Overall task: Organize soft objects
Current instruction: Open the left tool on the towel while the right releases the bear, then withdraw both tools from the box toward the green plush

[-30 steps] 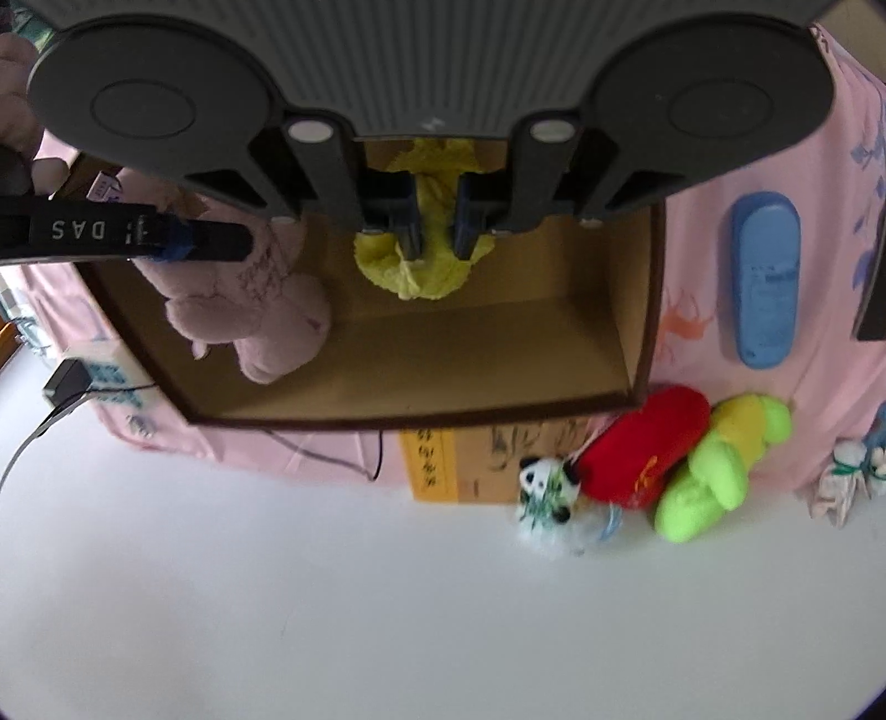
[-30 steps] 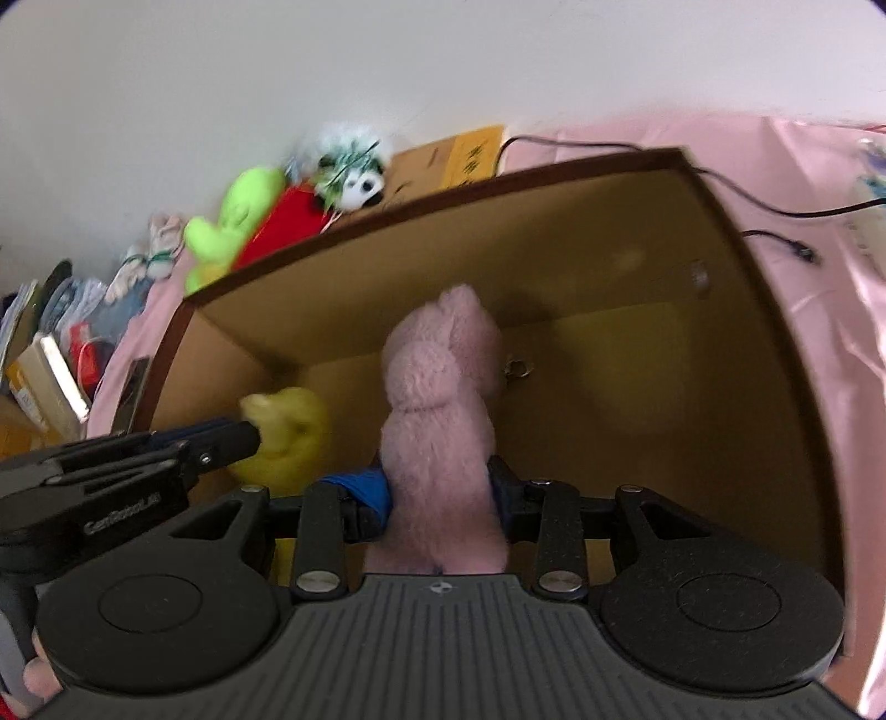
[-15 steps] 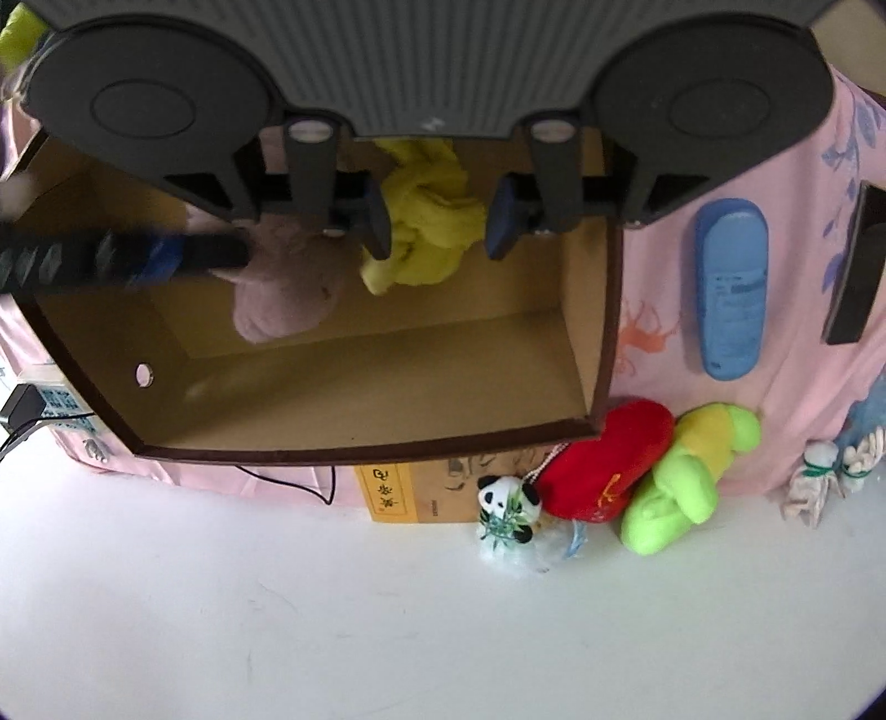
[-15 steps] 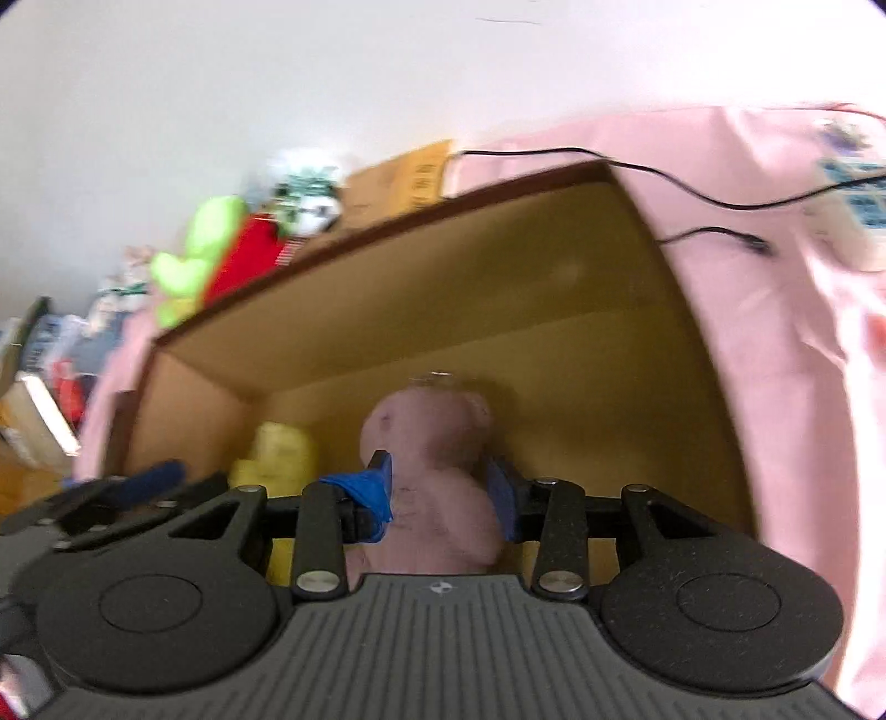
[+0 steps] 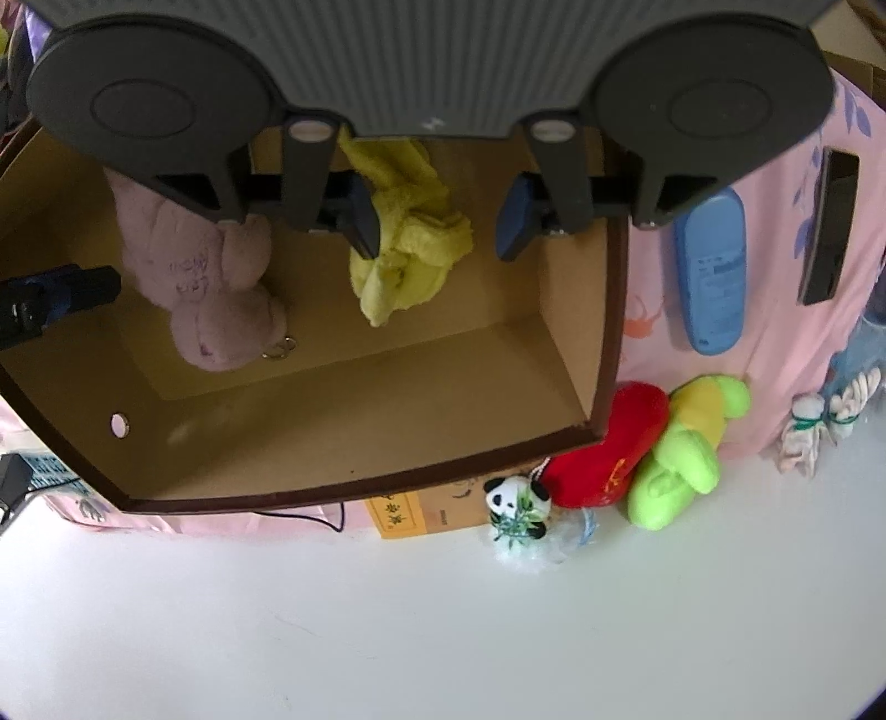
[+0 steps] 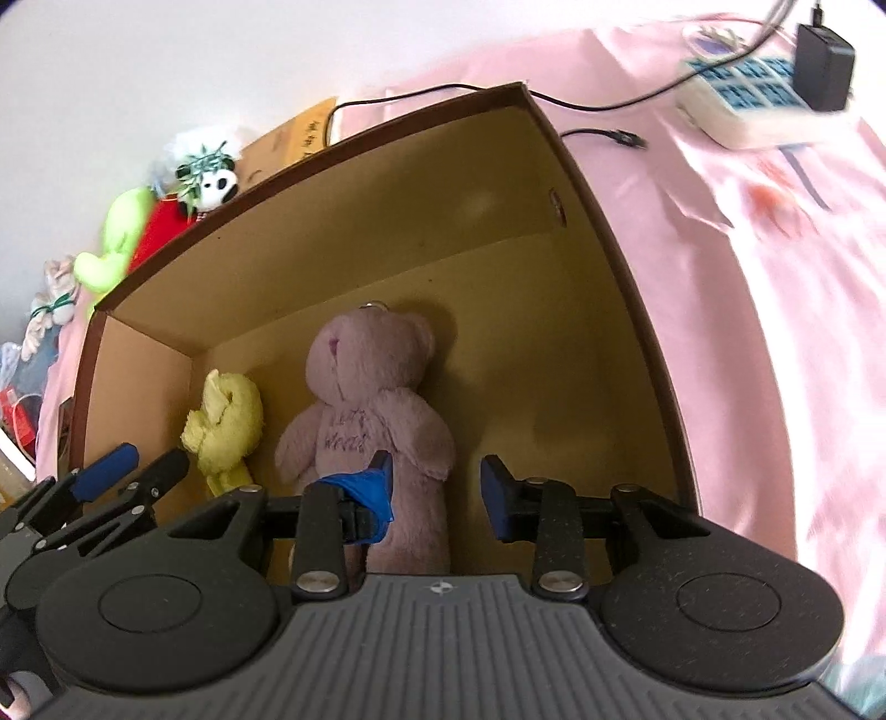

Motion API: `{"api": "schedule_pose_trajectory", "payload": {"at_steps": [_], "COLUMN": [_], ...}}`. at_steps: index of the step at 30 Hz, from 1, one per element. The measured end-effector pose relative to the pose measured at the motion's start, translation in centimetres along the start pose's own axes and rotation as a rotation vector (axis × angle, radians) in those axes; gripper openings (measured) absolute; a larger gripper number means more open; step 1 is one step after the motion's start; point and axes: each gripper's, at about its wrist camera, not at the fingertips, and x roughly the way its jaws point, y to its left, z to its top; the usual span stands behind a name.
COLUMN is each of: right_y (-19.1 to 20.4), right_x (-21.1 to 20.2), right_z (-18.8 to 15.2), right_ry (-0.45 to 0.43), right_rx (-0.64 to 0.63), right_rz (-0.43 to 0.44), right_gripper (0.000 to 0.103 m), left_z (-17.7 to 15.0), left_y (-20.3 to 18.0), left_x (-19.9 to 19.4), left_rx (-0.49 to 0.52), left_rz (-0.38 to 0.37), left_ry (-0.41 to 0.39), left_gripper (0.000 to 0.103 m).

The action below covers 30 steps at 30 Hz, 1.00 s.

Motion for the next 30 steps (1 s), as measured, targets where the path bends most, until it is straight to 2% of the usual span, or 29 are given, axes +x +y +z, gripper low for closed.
{"api": "schedule_pose_trajectory", "payload": {"at_steps": [3, 7, 11, 17, 27, 30], "right_y": [0.3, 1.0, 1.8, 2.2, 1.1, 0.8], "right_x": [-0.7, -3.6, -6.8, -9.3, -11.5, -11.9], "right_z": [-0.1, -0.8, -1.8, -3.6, -6.9, -7.7], "right_ry": [-0.052, -0.117, -0.21, -0.279, -0.392, -0.398], "right_rx": [-0.025, -0.098, -0.166, -0.222, -0.208, -0.214], "right_rz": [0.006, 0.037, 0.04, 0.039, 0.085, 0.104], "right_gripper": [0.017, 0.017, 0.02, 0.021, 0.021, 0.021], "left_z": [-0.2, -0.2, 0.2, 0.5, -1.1, -1.7], "left_y": [-0.5, -0.9, -1.2, -1.1, -1.7, -2.1], "left_x": [-0.3, -1.1, -3.4, -6.9, -11.2, -12.3], "left_rx": [0.011, -0.002, 0.001, -0.045, -0.063, -0.071], "left_rz": [-0.008, -0.028, -0.018, 0.001, 0.114, 0.143], "left_ry": [0.006, 0.007, -0.022, -0.048, -0.065, -0.066], "left_gripper": [0.046, 0.045, 0.045, 0.051, 0.059, 0.06]}}
